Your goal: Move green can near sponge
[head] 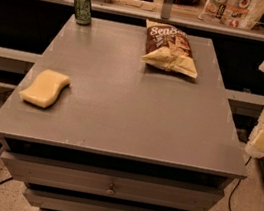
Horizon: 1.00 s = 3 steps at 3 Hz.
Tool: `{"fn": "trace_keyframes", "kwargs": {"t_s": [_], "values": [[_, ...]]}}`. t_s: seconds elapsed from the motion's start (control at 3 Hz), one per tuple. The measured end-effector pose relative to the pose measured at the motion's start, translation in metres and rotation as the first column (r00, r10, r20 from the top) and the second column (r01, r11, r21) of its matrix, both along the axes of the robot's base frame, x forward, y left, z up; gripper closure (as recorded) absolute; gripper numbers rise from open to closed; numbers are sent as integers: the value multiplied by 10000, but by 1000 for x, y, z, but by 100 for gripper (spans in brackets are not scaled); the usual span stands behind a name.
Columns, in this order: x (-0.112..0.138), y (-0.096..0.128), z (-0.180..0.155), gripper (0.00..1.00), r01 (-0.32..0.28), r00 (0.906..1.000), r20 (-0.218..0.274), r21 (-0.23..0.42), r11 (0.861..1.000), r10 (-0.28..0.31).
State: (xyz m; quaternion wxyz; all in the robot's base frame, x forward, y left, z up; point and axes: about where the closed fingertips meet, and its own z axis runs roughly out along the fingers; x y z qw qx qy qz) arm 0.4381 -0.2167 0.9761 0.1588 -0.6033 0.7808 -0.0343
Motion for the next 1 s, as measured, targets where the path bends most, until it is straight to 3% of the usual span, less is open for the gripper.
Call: {"fn": "trace_keyframes", "kwargs": {"t_s": [0.33, 0.67, 1.0], "values": [[1, 0, 1, 0, -2, 10000, 31, 11, 10000, 2], [12, 5, 5, 0, -127, 9990, 442, 818, 9966, 91], [37, 32, 8, 0, -544, 9943, 1026, 2544, 9656, 290]]}}
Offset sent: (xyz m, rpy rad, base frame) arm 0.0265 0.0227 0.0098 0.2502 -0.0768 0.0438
